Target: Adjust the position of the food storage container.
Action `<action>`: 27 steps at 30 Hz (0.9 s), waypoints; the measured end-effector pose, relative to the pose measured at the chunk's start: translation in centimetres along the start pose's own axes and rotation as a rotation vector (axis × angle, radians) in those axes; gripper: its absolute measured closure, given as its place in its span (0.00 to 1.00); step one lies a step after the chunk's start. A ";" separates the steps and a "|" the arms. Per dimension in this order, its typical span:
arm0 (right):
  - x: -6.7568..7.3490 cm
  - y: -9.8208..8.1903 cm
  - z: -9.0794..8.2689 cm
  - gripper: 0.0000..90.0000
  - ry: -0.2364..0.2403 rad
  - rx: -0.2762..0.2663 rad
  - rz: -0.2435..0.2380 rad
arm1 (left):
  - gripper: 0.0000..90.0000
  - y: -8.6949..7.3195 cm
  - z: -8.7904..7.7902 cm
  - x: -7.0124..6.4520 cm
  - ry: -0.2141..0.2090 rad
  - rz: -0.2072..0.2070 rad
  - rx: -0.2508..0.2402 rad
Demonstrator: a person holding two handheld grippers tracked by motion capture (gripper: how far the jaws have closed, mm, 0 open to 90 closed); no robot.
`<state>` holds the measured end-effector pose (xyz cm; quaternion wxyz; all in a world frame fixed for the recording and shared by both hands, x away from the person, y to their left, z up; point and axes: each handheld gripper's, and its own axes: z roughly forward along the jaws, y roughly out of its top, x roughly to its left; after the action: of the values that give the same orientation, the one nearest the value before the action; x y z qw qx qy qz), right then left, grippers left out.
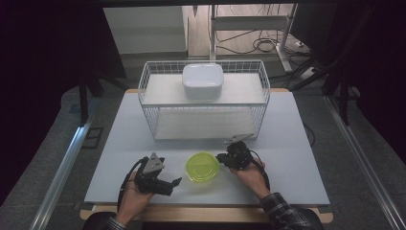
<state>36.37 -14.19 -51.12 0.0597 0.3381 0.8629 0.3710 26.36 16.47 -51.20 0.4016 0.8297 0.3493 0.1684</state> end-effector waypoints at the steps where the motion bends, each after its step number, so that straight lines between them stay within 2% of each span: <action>1: -0.1 -0.1 -0.2 0.87 -0.006 -0.004 -0.004 | 0.06 0.0 0.0 0.0 -0.001 -0.001 0.001; 4: -0.1 -0.2 -0.8 0.81 -0.022 -0.009 -0.012 | 0.05 -0.1 0.0 0.1 -0.005 -0.004 0.007; 5: -0.1 -0.4 -1.4 0.75 -0.042 -0.013 -0.025 | 0.05 -0.1 0.1 0.2 -0.010 -0.008 0.011; 6: -0.1 -0.4 -1.4 0.75 -0.042 -0.013 -0.025 | 0.05 -0.1 0.1 0.2 -0.010 -0.008 0.011; 7: -0.1 -0.6 -2.0 0.69 -0.062 -0.015 -0.041 | 0.05 -0.2 0.1 0.2 -0.015 -0.010 0.011; 10: -0.1 -0.8 -2.8 0.58 -0.088 -0.017 -0.059 | 0.04 -0.3 0.2 0.2 -0.011 -0.005 0.010; 12: -0.1 -0.9 -3.1 0.55 -0.094 -0.022 -0.065 | 0.04 -0.4 0.2 0.1 -0.009 0.002 0.010; 13: -0.1 -1.0 -3.6 0.47 -0.099 -0.036 -0.068 | 0.04 -0.5 0.2 0.1 -0.006 0.007 0.013; 15: -0.1 -1.1 -4.0 0.40 -0.095 -0.053 -0.066 | 0.03 -0.7 0.1 0.2 -0.002 0.009 0.010; 16: -0.1 -1.1 -4.0 0.40 -0.095 -0.053 -0.066 | 0.03 -0.7 0.1 0.2 -0.002 0.009 0.010; 17: -0.1 -1.2 -4.2 0.33 -0.090 -0.061 -0.066 | 0.03 -0.8 0.1 0.2 -0.004 0.008 0.008; 27: 0.1 -2.5 -5.2 0.15 -0.064 -0.076 -0.060 | 0.01 -1.2 -0.1 0.2 -0.008 0.022 0.007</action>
<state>33.07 -18.45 -49.12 0.1112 0.3213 0.8556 0.3904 25.87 17.18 -52.12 0.3982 0.8355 0.3392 0.1682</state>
